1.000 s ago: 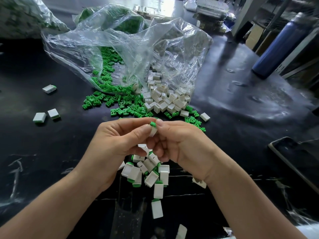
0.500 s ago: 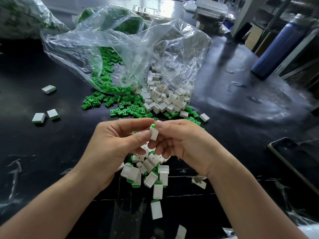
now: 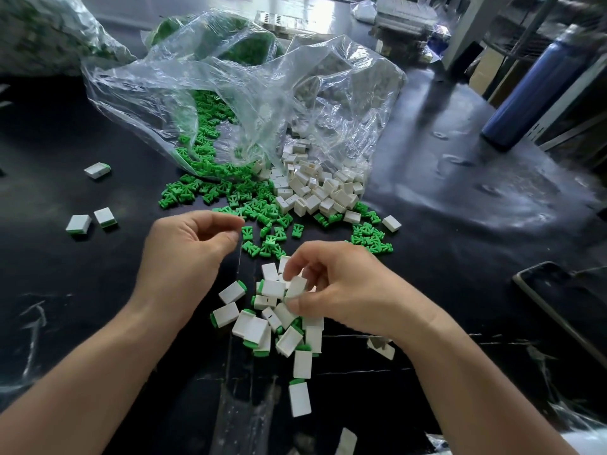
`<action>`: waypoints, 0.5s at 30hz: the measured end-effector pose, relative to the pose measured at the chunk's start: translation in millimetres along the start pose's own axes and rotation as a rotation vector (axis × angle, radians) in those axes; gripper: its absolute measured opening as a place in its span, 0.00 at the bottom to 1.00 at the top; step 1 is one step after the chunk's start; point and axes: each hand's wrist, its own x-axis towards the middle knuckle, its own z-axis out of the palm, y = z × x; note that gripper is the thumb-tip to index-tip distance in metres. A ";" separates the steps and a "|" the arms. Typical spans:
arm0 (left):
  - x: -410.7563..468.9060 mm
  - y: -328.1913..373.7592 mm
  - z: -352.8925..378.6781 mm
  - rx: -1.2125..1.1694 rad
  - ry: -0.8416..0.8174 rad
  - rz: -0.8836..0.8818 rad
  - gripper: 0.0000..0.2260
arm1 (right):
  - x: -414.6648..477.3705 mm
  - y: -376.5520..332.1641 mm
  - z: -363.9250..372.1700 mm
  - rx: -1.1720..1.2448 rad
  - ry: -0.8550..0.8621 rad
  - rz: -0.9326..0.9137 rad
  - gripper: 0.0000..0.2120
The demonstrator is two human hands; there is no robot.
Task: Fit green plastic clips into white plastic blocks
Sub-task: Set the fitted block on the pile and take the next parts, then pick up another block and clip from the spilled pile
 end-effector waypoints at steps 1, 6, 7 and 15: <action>0.1 -0.6 0.2 0.053 0.003 0.021 0.13 | -0.2 0.1 0.1 -0.017 -0.002 -0.011 0.09; 2.6 -3.0 -1.4 0.441 -0.009 0.165 0.08 | 0.5 3.2 -3.4 -0.067 0.003 -0.016 0.13; 3.9 -3.7 -1.6 0.516 -0.025 0.191 0.10 | 0.6 3.9 -4.3 -0.051 -0.004 -0.014 0.14; 0.0 -7.6 4.1 0.730 -0.163 0.284 0.13 | 14.2 26.3 -22.3 -0.062 0.389 0.078 0.07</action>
